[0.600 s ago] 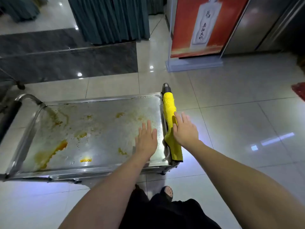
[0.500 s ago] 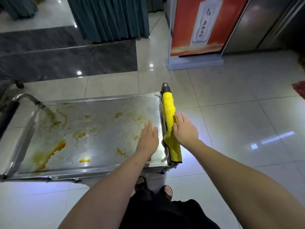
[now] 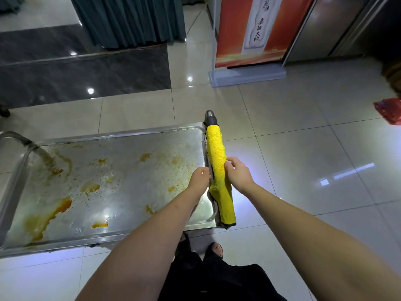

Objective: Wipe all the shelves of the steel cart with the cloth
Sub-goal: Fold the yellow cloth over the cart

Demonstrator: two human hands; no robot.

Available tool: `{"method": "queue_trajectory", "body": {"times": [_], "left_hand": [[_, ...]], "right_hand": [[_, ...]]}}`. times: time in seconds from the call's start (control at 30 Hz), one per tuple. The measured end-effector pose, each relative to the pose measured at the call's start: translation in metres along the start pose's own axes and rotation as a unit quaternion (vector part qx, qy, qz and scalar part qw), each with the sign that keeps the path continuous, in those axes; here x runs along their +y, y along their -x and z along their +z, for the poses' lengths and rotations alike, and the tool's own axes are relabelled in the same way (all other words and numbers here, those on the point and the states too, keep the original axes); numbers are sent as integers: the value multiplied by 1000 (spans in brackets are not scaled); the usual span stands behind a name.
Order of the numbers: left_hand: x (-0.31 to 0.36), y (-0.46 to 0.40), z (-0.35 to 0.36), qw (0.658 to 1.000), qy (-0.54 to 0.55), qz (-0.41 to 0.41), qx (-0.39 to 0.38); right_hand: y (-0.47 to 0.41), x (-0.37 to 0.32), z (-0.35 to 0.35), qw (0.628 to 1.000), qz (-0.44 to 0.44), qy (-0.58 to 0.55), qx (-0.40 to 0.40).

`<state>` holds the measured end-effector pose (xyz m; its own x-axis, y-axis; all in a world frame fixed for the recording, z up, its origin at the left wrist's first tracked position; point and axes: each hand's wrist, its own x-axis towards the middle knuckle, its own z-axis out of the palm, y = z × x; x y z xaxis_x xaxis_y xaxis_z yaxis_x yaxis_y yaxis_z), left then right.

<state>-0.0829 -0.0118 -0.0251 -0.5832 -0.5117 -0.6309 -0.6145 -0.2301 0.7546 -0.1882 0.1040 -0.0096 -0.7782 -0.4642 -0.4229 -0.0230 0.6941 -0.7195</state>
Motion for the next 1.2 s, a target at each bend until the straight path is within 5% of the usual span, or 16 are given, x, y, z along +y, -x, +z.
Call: {"method": "queue_trajectory", "body": {"times": [0.4, 0.63, 1.2], "left_hand": [[17, -20, 2, 998, -18, -34, -54], [17, -29, -5, 999, -31, -15, -12], [25, -26, -16, 997, -48, 18, -49]], "right_hand": [[-34, -11, 2, 988, 59, -134, 45], [-51, -31, -4, 989, 56, -130, 46], [-95, -79, 12, 984, 83, -123, 100]]}}
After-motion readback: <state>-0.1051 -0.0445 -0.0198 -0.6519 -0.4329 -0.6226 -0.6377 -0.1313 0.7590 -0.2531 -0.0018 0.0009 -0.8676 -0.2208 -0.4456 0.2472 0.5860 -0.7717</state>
